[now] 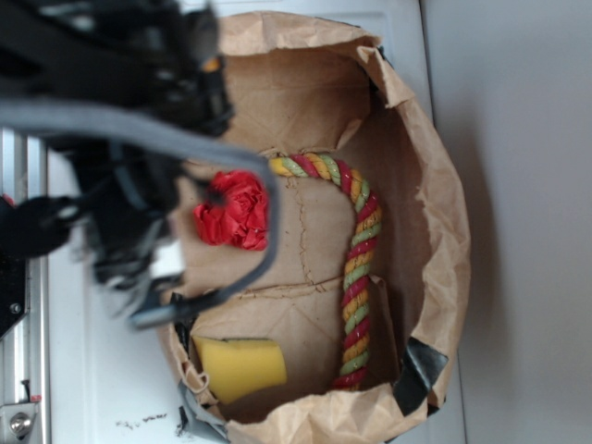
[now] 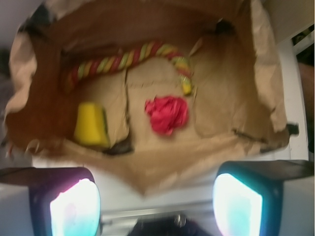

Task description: Grab the red paper.

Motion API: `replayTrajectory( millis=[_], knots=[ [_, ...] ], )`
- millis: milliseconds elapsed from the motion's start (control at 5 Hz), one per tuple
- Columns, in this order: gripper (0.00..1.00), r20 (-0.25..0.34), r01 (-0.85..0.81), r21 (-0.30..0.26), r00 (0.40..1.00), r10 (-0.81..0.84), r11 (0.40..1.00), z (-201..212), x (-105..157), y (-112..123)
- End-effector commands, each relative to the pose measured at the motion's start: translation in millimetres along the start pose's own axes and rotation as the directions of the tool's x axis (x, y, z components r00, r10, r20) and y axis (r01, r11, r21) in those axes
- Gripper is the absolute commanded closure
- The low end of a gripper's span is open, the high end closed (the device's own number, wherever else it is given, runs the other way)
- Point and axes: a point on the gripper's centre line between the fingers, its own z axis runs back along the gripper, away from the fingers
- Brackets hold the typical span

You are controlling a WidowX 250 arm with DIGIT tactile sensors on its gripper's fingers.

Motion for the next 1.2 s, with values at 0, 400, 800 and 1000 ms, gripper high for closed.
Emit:
replayTrajectory(
  millis=[0,400,800,1000],
  knots=[
    [0.00,0.016,-0.075,0.032,0.997,0.074,0.997,-27.3,41.6,15.9],
    [0.00,0.014,-0.099,0.041,0.995,0.099,0.994,-39.4,44.6,21.4],
    [0.00,0.014,-0.099,0.041,0.995,0.099,0.994,-39.4,44.6,21.4],
    [0.00,0.014,-0.099,0.041,0.995,0.099,0.994,-39.4,44.6,21.4]
  ],
)
